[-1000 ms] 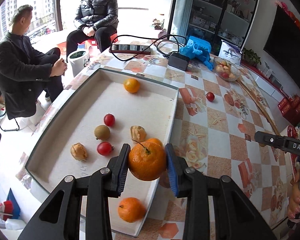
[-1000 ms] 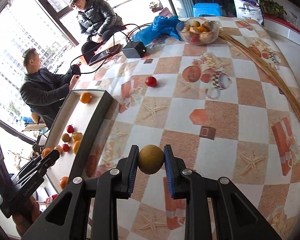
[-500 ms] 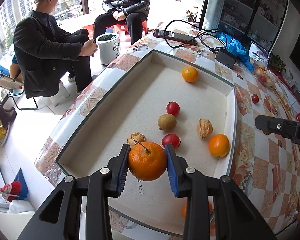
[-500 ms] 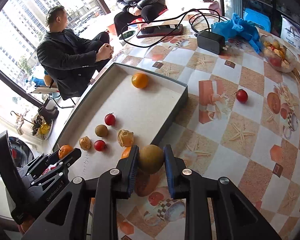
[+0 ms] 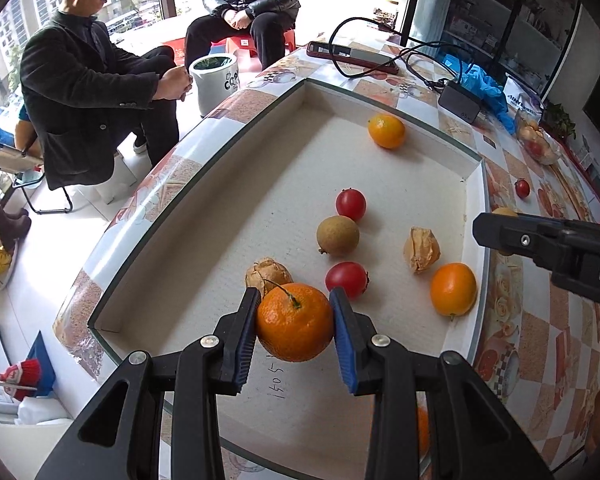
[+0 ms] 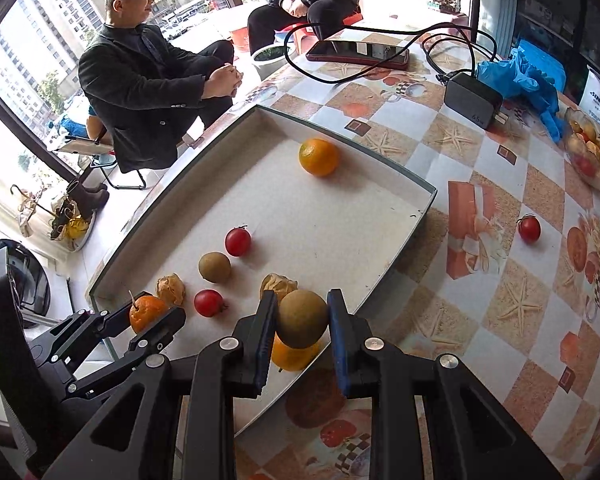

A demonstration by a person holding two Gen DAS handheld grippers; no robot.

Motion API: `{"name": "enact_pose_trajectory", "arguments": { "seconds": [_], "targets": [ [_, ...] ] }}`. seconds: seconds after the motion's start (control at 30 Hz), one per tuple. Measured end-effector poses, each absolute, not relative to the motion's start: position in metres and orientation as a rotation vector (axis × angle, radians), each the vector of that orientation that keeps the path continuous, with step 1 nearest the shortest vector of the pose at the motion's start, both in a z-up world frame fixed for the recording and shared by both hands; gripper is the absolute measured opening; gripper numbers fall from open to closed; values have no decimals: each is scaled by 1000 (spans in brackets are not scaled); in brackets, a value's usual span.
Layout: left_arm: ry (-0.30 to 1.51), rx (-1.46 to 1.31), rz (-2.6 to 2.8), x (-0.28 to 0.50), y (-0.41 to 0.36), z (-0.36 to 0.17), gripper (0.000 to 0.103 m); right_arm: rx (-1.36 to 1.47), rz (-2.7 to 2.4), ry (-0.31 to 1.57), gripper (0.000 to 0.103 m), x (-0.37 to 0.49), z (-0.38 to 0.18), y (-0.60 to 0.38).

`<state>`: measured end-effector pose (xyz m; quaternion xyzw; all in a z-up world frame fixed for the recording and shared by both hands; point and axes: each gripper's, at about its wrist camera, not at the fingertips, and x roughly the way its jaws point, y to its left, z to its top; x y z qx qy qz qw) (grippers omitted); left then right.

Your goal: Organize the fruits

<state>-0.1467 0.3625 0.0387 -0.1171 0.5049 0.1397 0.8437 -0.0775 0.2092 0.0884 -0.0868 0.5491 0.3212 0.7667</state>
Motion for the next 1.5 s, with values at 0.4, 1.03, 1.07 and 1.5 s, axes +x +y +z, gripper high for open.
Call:
{"name": "enact_pose_trajectory", "arguments": {
  "seconds": [0.4, 1.03, 1.07, 1.5],
  "targets": [
    [1049, -189, 309, -143, 351, 40, 82, -225, 699, 1224, 27, -71, 76, 221],
    [1036, -130, 301, -158, 335, 57, 103, -306, 625, 1116, 103, -85, 110, 188],
    [1039, -130, 305, -159, 334, 56, 103, -305, 624, 1118, 103, -86, 109, 186],
    [1060, -103, 302, -165, 322, 56, 103, -366, 626, 1147, 103, -98, 102, 182]
  ]
}}
